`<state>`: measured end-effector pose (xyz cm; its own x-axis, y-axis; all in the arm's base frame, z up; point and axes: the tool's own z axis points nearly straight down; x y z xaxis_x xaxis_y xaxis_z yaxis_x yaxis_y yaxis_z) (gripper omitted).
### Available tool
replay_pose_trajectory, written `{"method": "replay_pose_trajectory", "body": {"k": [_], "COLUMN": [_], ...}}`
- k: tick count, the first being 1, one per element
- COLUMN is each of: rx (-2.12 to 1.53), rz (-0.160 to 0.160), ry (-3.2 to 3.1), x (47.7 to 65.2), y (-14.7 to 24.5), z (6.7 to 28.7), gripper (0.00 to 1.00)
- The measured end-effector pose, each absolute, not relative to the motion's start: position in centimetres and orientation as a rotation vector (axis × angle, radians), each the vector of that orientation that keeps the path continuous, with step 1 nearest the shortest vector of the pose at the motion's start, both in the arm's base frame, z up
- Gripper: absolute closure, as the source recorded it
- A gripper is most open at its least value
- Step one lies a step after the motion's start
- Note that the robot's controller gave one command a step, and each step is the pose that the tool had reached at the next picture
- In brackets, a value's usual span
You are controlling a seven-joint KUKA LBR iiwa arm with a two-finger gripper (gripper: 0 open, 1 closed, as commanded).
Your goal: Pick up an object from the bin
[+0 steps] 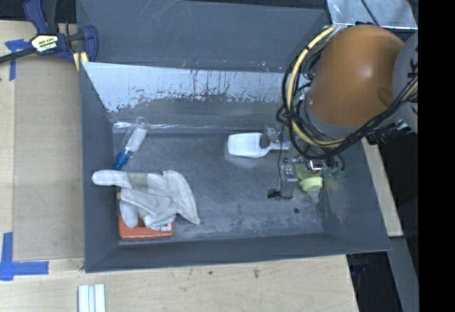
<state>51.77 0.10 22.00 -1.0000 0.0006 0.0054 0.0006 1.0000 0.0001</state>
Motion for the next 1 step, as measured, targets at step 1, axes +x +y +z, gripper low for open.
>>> {"method": "replay_pose_trajectory", "body": {"k": [1], "rx": [-0.001], "rz": [0.0], "ry": [-3.145], "x": [51.93], "y": [0.1], "z": [22.44], "gripper": [0.0]}}
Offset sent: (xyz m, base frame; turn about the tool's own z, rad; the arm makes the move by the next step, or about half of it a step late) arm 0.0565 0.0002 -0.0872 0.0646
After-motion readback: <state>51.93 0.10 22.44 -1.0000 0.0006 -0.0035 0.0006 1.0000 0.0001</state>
